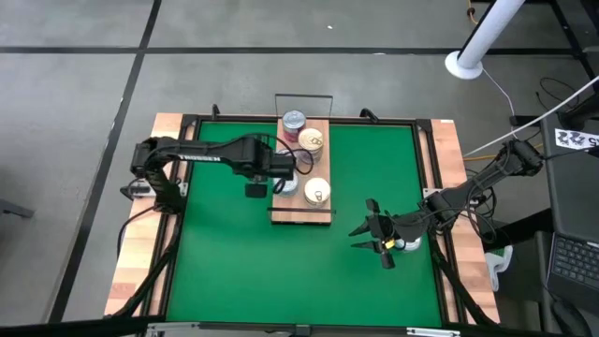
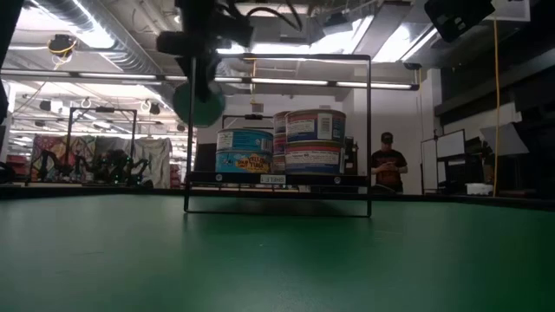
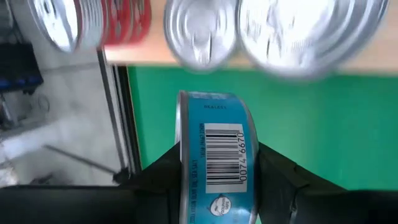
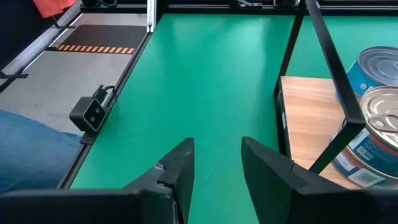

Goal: Stack canned seafood by type on shelf
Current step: Stack the light blue tuna can on top of the light blue tuna can on the shelf

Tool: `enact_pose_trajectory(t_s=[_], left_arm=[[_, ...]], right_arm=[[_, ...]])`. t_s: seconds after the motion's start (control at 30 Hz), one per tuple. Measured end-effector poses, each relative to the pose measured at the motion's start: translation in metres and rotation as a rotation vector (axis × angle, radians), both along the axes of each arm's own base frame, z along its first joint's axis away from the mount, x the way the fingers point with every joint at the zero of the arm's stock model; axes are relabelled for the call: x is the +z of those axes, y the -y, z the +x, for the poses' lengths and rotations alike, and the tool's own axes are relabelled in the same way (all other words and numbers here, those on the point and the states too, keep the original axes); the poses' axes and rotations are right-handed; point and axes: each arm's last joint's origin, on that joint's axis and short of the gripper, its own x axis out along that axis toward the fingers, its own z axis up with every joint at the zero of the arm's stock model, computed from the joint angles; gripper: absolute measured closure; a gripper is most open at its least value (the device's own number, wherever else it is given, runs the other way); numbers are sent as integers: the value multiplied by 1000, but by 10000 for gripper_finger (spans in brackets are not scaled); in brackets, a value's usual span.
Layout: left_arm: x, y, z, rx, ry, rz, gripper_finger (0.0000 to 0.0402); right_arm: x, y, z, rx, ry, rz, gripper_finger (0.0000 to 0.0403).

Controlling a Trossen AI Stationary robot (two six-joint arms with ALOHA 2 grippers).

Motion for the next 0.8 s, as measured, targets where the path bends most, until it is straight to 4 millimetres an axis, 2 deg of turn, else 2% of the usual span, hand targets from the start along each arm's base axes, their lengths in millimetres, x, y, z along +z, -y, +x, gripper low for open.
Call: enact_pose_trajectory(t_s=[0.13, 0.3, 0.67, 0.8], left_arm=[[-6, 3, 12, -56, 96, 10, 260], [-3, 14, 22, -140, 173, 32, 266], [3, 58, 24, -240, 230, 181, 268], [-1, 61, 25, -247, 243, 188, 268]], right_arm=[[0, 0, 0, -4, 1, -2, 269], [0, 0, 0, -4, 1, -3, 269], [0, 0, 0, -5, 1, -3, 269], [0, 0, 0, -5, 1, -3, 269]])
